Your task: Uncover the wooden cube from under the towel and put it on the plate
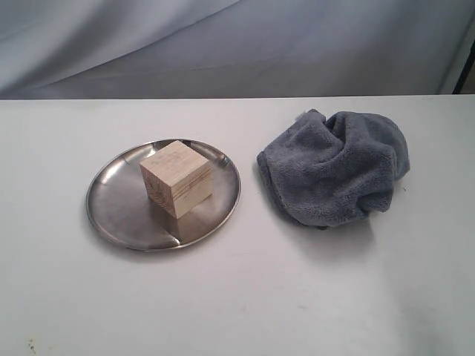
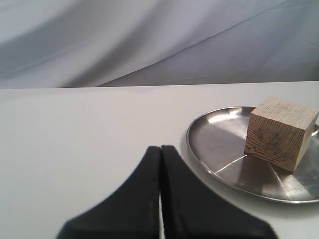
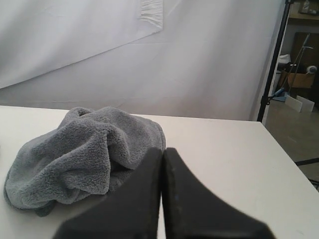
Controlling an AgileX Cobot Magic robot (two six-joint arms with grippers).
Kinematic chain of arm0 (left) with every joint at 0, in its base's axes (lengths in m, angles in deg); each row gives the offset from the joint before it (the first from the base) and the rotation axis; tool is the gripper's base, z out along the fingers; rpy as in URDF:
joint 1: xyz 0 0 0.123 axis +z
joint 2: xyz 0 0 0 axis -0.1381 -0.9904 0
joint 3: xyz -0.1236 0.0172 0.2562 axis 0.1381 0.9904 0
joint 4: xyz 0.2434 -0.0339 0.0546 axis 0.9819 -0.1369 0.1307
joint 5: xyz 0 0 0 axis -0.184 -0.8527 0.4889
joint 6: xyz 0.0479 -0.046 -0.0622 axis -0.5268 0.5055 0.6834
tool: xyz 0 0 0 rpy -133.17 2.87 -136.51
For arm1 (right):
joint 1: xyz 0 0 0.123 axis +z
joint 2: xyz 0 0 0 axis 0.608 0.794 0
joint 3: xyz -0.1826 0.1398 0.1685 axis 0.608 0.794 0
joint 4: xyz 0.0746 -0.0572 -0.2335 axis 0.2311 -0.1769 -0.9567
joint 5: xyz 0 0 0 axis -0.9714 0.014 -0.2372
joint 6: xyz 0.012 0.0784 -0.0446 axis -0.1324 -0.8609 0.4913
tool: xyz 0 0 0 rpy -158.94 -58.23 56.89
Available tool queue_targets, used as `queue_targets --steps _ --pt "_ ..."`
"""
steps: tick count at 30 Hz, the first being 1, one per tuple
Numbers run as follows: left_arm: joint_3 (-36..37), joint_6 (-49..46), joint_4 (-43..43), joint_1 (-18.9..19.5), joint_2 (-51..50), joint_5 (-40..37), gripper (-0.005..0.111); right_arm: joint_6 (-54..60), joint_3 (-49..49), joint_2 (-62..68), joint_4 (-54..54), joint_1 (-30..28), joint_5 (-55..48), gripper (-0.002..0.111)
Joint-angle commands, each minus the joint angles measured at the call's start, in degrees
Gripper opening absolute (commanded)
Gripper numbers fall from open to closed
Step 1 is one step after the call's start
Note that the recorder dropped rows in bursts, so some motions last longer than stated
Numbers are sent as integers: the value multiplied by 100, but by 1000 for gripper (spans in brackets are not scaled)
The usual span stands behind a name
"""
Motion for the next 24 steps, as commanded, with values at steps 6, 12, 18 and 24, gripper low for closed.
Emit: queue_targets --steps 6,12,18,24 --pt "26 43 0 14 12 62 0 -23 18 -22 23 -36 -750 0" --pt "26 43 0 14 12 62 0 -23 18 -22 23 -36 -1064 0" --pt "26 43 0 14 12 62 0 -23 18 -22 23 -36 -1064 0" --pt "26 43 0 14 12 62 0 -23 18 -119 92 -300 -1125 0"
